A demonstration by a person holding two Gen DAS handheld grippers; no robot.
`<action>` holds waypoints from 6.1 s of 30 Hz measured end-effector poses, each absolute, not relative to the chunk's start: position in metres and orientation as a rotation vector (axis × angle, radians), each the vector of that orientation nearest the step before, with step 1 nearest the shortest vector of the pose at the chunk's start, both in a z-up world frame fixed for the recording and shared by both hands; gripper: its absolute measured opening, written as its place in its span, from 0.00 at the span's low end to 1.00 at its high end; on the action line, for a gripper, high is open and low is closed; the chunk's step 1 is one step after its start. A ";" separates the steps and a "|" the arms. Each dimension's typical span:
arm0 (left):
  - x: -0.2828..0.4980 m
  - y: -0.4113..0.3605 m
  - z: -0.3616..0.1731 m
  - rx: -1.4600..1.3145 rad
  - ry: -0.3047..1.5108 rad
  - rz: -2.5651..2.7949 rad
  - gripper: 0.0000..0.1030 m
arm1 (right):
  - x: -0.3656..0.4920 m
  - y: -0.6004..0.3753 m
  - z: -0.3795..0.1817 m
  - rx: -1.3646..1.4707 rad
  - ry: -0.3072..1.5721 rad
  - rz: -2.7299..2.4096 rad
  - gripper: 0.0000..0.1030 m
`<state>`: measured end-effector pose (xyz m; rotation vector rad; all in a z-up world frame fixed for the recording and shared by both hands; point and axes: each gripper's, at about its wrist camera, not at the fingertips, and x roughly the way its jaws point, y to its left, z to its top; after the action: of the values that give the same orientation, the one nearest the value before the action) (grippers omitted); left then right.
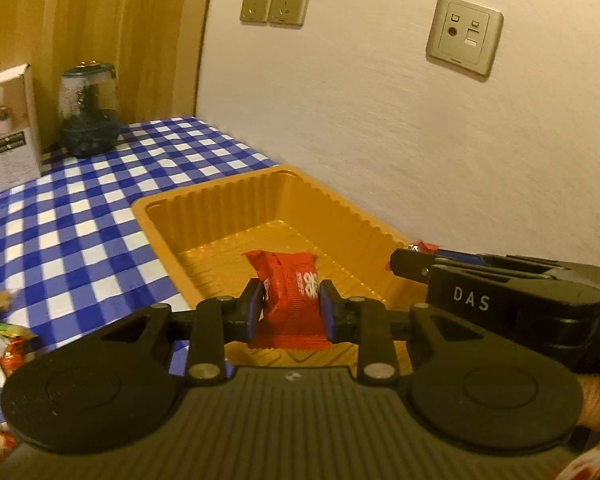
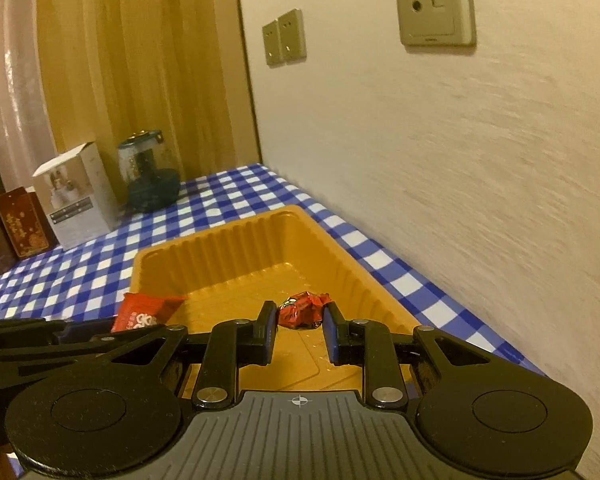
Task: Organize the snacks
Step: 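Carry both candies over the orange tray and open both tools to drop them, then move both open tools back from the tray to the snack pile, then grasp the large red snack bag with the left tool while the right tool grasps the green-wrapped candy, then carry the red bag and green candy over the orange tray with both tools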
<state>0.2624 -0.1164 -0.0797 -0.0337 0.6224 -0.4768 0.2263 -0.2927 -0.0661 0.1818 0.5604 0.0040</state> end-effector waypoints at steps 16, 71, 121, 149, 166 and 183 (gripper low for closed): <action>0.260 -0.102 -0.079 -0.012 0.627 -0.381 0.35 | 0.227 -0.292 -0.069 0.202 0.569 0.040 0.25; 0.174 0.074 -0.067 -0.109 0.617 0.060 0.52 | 0.179 -0.155 -0.055 0.059 0.465 0.389 0.72; 0.243 0.084 -0.144 0.152 0.885 -0.253 0.47 | 0.224 -0.094 -0.116 -0.008 0.769 0.369 0.72; 0.240 0.087 -0.119 0.040 0.833 -0.196 0.44 | 0.241 -0.081 -0.140 -0.171 0.776 0.406 0.26; 0.222 0.063 -0.098 -0.010 0.767 -0.164 0.44 | 0.220 -0.096 -0.108 -0.107 0.704 0.421 0.26; 0.155 0.024 -0.065 -0.091 0.697 -0.067 0.44 | 0.166 -0.157 -0.075 -0.032 0.659 0.323 0.26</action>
<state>0.1551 0.0243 -0.0647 -0.0913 0.6966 -0.0667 0.1663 -0.1574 -0.0754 -0.0322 0.6593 0.3228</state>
